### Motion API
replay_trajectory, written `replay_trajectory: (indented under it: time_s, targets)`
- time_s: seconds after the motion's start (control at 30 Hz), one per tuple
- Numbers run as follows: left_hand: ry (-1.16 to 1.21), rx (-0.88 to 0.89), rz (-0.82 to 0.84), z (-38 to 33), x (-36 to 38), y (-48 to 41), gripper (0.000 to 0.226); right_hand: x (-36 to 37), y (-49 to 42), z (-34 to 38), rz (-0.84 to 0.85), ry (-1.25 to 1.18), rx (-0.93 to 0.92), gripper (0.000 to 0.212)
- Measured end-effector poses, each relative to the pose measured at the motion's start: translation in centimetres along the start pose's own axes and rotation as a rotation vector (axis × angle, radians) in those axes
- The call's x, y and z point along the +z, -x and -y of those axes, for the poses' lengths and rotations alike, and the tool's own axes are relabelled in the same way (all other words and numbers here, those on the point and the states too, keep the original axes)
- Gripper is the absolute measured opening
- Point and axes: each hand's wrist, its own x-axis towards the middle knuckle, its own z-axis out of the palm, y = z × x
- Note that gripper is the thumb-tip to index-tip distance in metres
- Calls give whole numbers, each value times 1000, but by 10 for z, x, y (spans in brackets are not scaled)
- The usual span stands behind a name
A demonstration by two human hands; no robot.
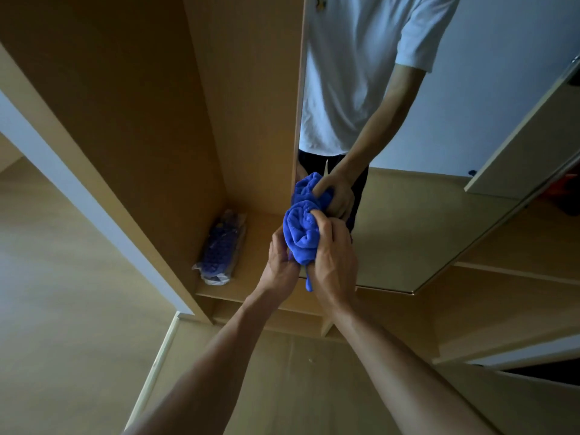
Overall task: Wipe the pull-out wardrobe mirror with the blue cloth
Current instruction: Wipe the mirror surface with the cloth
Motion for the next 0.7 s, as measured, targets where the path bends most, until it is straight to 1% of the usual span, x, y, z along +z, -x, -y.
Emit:
replay_trajectory:
  time_s: [0.1, 0.27, 0.3, 0.37, 0.43, 0.5, 0.6, 0.7]
  targets:
    - [78, -2, 8, -1, -3, 0, 39, 9, 1, 10, 22, -33, 16, 62]
    - [103, 42, 39, 1, -7, -1, 36, 10, 1, 15, 55, -128, 47, 64]
    - [98, 46, 46, 1, -8, -1, 39, 7, 1, 13, 68, -139, 44, 66]
    - [46, 31, 76, 4, -11, -2, 58, -3, -1, 7, 94, -82, 8, 72]
    - [-65, -19, 98, 8, -15, -2, 77, -14, -4, -3, 77, 79, -79, 71]
    - [-121, -52, 120, 10, -15, -1, 87, -25, -6, -13, 48, 228, -155, 70]
    - [-111, -88, 94, 9, -10, -1, 85, -34, -10, -22, 61, 312, -236, 66]
    - [-100, -50, 38, 9, -4, 0, 77, -34, -13, -23, 83, 325, -275, 63]
